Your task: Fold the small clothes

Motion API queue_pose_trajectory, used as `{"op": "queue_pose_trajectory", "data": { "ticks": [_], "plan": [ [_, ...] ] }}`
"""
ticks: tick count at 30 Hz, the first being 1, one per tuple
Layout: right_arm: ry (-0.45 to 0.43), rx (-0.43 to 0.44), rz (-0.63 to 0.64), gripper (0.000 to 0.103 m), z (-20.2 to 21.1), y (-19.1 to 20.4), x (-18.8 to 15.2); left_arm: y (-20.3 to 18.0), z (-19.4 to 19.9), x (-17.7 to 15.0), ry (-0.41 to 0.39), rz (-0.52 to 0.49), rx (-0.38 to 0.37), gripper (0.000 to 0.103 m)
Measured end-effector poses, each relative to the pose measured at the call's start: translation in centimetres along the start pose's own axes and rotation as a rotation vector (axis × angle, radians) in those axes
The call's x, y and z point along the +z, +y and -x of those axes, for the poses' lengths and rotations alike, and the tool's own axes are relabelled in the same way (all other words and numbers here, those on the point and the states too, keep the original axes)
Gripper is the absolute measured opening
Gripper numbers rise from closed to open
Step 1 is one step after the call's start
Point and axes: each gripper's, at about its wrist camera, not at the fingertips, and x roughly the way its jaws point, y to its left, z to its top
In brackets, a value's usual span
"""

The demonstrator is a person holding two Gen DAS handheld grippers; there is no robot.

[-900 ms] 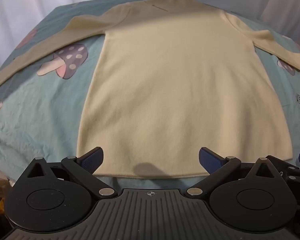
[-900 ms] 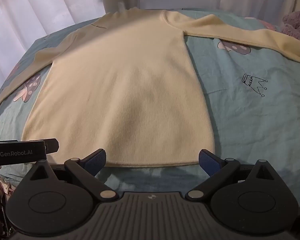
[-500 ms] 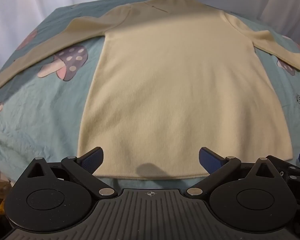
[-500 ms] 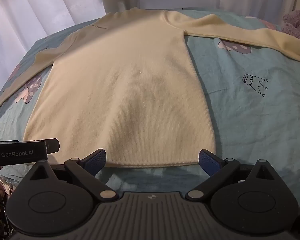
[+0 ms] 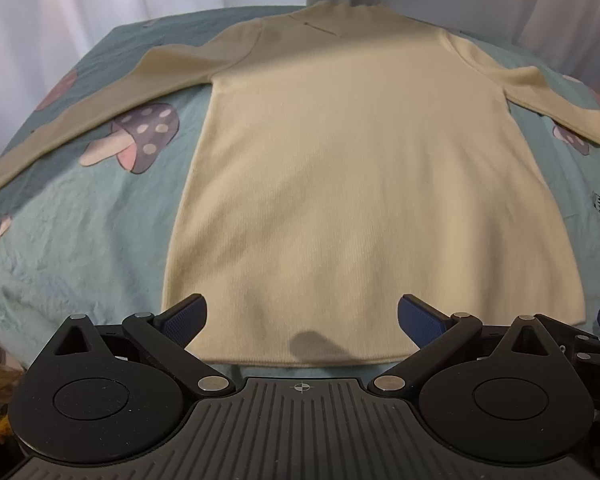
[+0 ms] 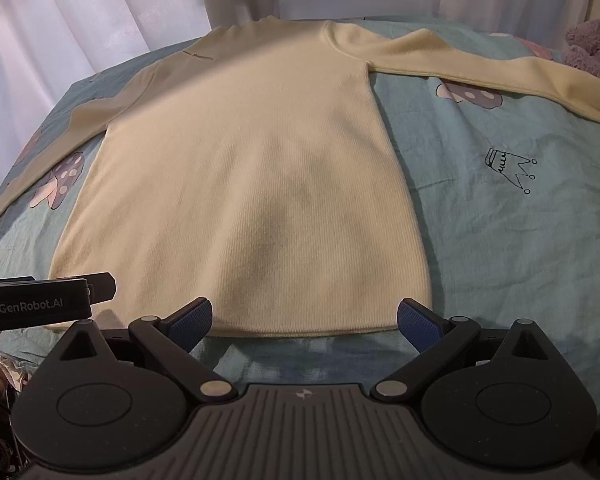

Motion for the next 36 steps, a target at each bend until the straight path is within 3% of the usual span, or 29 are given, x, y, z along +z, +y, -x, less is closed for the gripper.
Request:
{"op": "queue_pose_trajectory", "data": {
  "ticks": [36],
  "plan": [
    [0.006, 0.004, -0.012, 0.099, 0.07, -0.07, 0.27, 0.26, -0.02, 0.07, -0.012, 0.000, 0.007, 0.103]
  ]
}}
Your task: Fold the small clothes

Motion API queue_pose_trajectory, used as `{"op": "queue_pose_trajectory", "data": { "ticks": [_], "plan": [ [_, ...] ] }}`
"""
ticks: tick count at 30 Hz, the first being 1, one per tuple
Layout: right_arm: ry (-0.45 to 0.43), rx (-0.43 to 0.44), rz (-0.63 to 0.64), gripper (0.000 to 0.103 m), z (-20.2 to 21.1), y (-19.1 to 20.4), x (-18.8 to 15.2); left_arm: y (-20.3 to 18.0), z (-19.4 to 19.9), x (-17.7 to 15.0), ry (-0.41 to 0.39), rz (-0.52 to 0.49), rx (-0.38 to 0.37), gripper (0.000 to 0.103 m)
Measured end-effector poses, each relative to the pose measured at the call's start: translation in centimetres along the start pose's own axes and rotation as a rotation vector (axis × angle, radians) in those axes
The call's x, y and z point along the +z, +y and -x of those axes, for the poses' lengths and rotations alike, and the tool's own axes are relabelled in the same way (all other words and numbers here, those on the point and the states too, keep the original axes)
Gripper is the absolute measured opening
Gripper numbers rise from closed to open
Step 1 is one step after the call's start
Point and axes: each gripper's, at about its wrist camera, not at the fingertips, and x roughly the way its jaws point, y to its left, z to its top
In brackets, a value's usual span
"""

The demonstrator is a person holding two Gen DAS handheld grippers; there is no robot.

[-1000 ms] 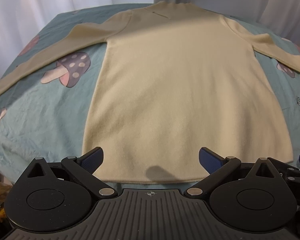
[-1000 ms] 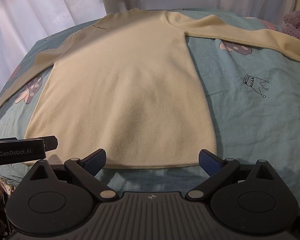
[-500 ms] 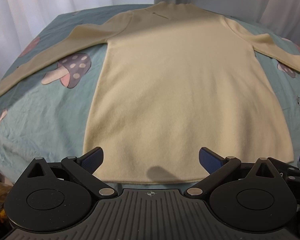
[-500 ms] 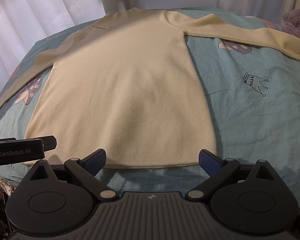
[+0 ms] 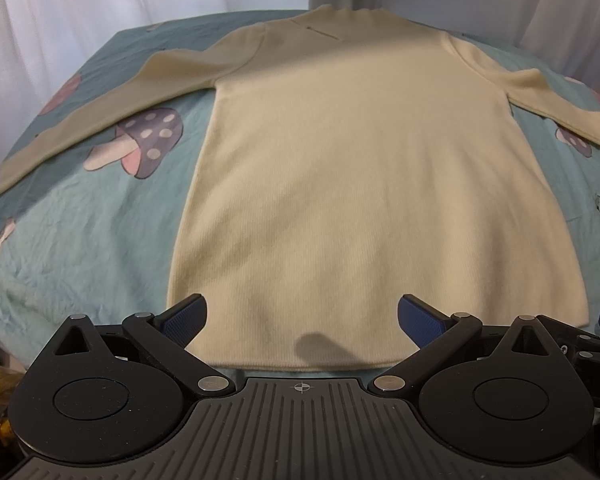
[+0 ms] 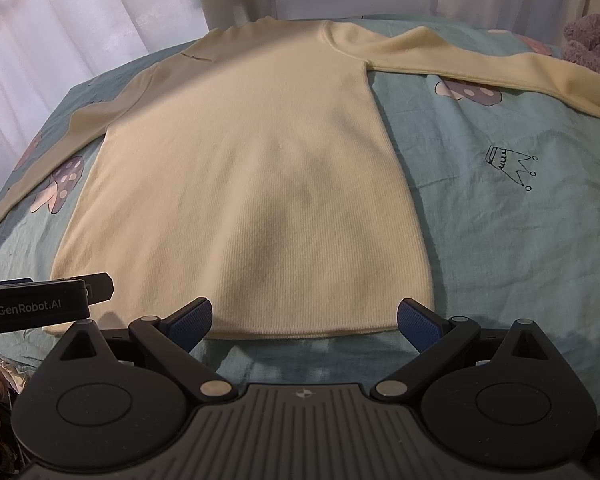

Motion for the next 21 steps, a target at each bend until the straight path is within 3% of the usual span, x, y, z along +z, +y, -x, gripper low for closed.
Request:
{"op": "queue_pose_trajectory", "data": {
  "ticks": [21],
  "plan": [
    [-0.004, 0.007, -0.004, 0.099, -0.15, -0.10, 0.04, 0.00, -0.36, 0.11, 0.008, 0.001, 0.003, 0.103]
  ]
}}
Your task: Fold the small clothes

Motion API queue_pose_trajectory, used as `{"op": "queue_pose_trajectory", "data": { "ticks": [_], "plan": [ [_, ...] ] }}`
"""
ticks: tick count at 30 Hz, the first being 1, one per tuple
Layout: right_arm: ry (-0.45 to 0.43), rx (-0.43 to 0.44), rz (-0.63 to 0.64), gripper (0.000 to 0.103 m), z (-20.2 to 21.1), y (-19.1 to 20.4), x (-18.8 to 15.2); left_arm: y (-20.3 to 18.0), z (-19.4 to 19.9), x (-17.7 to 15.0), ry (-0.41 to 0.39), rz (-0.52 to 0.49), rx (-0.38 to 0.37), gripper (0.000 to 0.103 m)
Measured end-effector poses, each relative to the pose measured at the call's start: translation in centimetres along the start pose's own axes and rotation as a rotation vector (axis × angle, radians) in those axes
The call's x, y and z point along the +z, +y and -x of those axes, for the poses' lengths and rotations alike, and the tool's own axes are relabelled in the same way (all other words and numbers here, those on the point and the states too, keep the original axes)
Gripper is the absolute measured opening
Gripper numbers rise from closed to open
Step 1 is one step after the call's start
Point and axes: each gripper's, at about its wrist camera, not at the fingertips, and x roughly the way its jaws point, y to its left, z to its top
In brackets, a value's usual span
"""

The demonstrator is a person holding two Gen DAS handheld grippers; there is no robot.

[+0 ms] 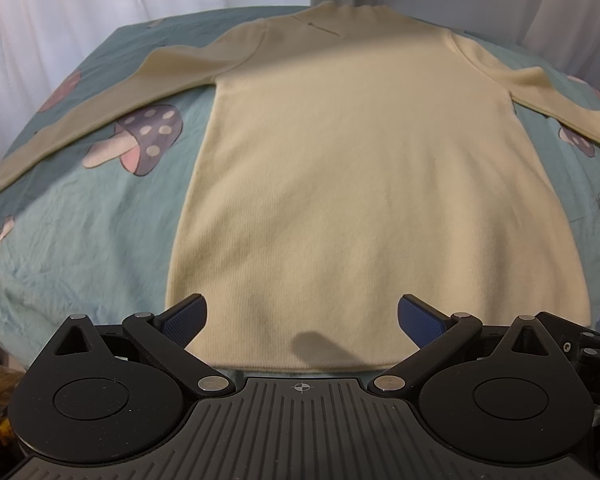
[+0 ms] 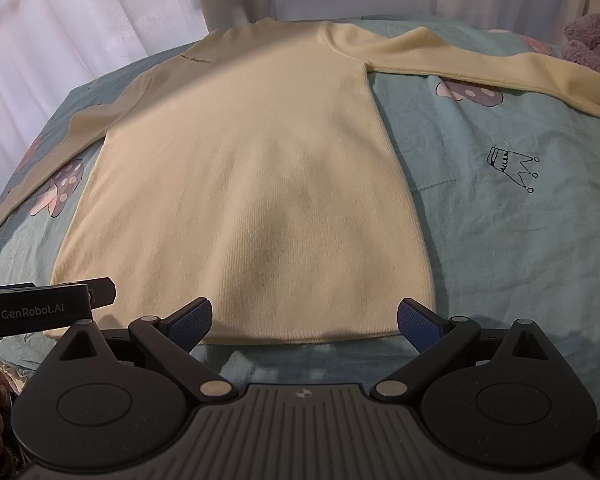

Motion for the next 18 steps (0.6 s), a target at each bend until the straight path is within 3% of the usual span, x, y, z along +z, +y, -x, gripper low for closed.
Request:
{"op": "queue_pose_trajectory", "data": {
  "ticks": [18],
  "plan": [
    [-0.002, 0.011, -0.015, 0.099, -0.30, -0.31, 0.19, 0.09, -0.36, 0.14, 0.007, 0.001, 0.002, 0.103]
  ]
}}
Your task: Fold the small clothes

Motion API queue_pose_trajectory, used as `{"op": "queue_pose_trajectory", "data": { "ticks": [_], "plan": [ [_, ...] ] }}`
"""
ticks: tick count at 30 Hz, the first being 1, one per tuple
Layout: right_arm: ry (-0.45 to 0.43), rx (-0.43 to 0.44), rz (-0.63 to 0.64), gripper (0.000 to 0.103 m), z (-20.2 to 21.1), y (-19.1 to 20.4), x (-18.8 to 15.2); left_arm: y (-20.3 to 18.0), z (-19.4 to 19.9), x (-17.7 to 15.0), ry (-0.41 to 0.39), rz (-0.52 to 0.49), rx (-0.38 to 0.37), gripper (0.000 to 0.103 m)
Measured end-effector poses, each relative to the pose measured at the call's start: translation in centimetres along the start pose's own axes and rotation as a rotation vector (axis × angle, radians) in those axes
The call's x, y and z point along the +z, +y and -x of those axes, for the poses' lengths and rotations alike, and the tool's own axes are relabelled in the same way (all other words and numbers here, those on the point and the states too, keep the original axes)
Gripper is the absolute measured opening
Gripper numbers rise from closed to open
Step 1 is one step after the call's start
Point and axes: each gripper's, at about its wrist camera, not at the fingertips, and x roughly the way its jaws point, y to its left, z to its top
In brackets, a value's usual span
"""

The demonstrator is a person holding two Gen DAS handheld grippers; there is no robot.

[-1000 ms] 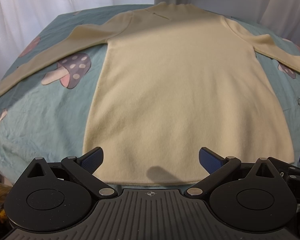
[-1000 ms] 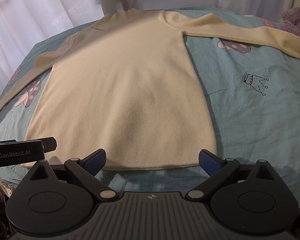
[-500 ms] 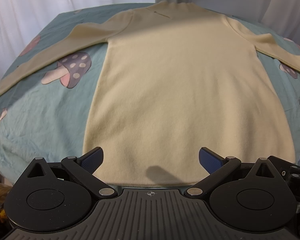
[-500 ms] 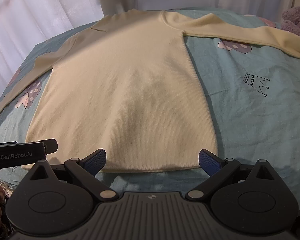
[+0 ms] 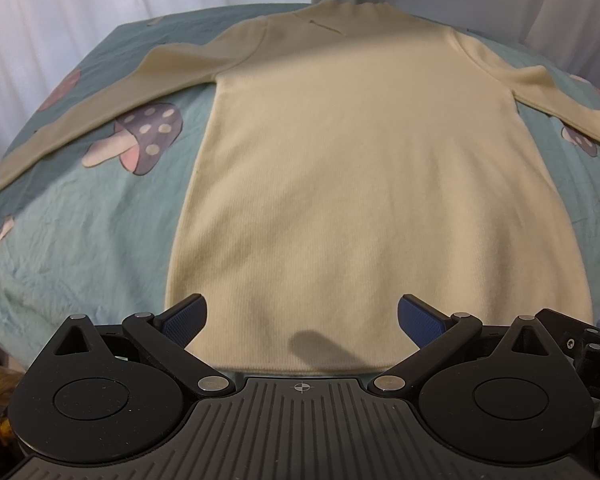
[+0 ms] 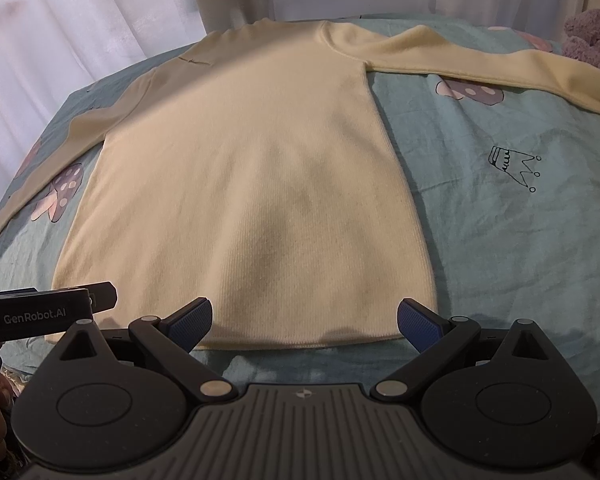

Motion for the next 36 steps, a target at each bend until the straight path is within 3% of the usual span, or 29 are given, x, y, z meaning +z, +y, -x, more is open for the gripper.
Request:
{"op": "queue_pose_trajectory", "data": {
  "ticks": [19, 28, 32, 36],
  "plan": [
    [-0.014, 0.031, -0.036, 0.099, 0.0, -0.8, 0.3, -0.4, -0.4, 0.1, 0.017, -0.007, 0.004, 0.103],
    [-0.121, 0.127, -0.118, 0.099, 1.0, -2.5, 0.9, -0.7, -0.8, 0.6, 0.025, -0.013, 0.009, 0.103],
    [-0.127, 0.181, -0.147, 0.099, 0.8, -2.8, 1.3, -1.0, -1.2, 1.0, 0.036, -0.017, 0.007, 0.103],
    [-0.060, 0.201, -0.294, 0.099, -0.7, -4.6, 2.2, -1.2, -2.0, 1.7, 0.054, -0.014, 0.007, 0.103]
  ]
}}
